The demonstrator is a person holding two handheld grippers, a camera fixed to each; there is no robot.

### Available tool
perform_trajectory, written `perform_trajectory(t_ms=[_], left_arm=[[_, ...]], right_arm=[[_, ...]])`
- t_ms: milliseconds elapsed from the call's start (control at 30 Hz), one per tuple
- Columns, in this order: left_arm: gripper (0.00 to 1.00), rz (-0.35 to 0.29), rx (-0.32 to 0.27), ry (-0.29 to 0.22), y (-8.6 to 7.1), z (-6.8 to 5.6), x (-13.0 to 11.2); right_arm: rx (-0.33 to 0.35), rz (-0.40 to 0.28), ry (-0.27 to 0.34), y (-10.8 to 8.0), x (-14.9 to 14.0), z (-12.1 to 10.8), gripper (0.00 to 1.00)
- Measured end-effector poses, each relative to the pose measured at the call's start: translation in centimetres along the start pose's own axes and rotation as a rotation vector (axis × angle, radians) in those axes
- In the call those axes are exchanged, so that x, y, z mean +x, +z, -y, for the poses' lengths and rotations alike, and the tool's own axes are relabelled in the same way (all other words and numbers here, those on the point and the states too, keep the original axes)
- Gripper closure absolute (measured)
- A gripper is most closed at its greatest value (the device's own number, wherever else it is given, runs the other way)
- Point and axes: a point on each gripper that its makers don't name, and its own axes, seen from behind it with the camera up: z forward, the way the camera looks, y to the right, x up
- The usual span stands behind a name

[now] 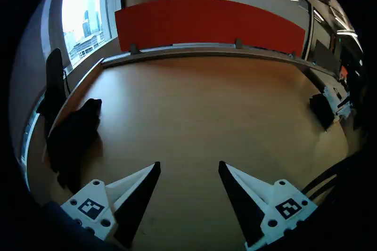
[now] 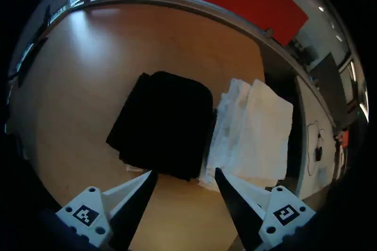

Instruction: Fold towel

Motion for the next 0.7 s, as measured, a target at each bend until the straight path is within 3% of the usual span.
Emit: perform_trajectory(t_ms=[400, 700], left_arm=[[0.09, -0.012, 0.000, 0.002, -0.1, 0.5, 0.6], [0.09, -0.032, 0.003, 0.000, 0.3, 1.1, 1.7]], right_arm=[[0.049, -0.071, 0.218, 0.3, 3.1, 2.7, 0.06], [0.047, -0.118, 0.246, 0.2, 4.7, 4.5, 0.07]])
